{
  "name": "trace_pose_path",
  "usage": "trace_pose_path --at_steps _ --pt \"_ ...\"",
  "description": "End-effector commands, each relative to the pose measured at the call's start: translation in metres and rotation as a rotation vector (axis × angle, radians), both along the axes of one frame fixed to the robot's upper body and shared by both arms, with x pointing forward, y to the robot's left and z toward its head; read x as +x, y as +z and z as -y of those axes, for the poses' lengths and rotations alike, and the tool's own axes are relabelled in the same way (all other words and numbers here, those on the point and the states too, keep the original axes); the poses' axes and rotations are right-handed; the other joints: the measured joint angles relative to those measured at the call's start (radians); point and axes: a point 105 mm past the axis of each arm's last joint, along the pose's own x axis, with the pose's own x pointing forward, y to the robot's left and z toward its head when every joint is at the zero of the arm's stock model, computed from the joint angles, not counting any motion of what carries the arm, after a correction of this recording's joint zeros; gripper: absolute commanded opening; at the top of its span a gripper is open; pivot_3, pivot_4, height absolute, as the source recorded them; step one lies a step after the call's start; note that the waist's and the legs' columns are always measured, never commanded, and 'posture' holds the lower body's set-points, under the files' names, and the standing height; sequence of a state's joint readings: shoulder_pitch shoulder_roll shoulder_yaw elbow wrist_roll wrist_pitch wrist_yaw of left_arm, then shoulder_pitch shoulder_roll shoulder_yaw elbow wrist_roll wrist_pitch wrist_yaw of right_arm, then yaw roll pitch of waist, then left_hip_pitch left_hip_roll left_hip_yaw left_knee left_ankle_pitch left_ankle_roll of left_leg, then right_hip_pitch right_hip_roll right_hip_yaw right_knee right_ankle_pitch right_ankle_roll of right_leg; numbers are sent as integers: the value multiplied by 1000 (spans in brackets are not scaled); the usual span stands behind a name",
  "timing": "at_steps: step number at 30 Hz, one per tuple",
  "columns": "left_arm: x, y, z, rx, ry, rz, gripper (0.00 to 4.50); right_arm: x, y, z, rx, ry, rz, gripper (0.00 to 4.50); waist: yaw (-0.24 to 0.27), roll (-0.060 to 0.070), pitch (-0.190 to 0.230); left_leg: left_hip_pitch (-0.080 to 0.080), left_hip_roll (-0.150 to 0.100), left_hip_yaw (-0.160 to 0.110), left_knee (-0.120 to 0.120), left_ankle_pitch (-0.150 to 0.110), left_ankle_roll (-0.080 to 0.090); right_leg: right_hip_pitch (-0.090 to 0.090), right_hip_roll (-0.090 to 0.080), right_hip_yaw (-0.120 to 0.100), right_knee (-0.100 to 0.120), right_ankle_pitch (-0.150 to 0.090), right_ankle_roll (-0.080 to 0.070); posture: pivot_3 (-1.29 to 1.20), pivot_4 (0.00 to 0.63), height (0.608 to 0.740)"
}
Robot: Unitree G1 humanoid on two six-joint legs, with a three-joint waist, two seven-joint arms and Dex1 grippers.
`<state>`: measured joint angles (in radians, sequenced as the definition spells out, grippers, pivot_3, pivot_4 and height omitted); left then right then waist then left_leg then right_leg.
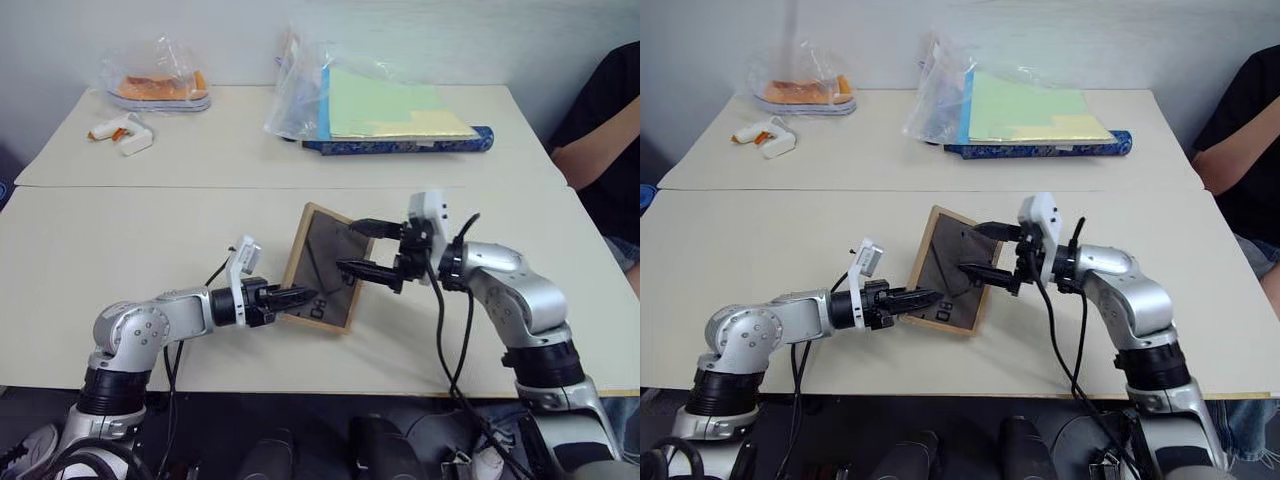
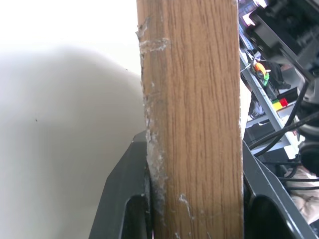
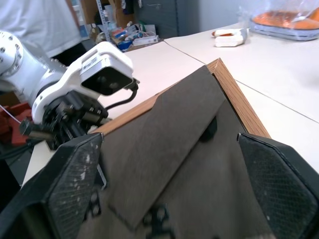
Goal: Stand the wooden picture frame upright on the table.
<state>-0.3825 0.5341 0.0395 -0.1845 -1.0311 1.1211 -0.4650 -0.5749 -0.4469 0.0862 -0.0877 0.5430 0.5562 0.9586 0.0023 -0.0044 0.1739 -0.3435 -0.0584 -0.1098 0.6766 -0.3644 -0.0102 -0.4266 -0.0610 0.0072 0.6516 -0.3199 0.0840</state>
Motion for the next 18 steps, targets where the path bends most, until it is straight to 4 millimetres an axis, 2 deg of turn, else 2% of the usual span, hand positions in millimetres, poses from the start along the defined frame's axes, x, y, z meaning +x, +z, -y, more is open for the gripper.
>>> trace_pose_path --at_steps 1,6,11,15,18 --pt "4 4 -4 33 27 68 1286 -6 2 -14 -1 69 1 4227 0 0 0 -1 0 0 1 0 0 -1 0 0 0 0 0 0 150 740" --pt "9 11 -8 -14 65 63 1286 -27 11 -21 27 187 -14 4227 -1 0 0 -2 0 -1 2 0 0 -2 0 -1 1 0 0 0 150 740" --pt "15 20 -12 -97 100 38 1286 -41 13 -10 -23 241 24 4227 -1 0 0 -8 0 -3 4 0 0 -5 0 -3 1 0 0 0 150 740" --pt "11 26 -14 -171 68 -44 1286 -49 8 1 -75 255 100 4227 -1 0 0 -9 -1 -4 5 0 1 -6 0 -3 0 0 0 0 150 740" --pt "3 27 -15 -209 -4 -176 1286 -44 5 12 -108 192 254 4227 -3 0 0 -9 -1 -4 5 0 1 -7 0 -3 1 0 0 0 150 740"
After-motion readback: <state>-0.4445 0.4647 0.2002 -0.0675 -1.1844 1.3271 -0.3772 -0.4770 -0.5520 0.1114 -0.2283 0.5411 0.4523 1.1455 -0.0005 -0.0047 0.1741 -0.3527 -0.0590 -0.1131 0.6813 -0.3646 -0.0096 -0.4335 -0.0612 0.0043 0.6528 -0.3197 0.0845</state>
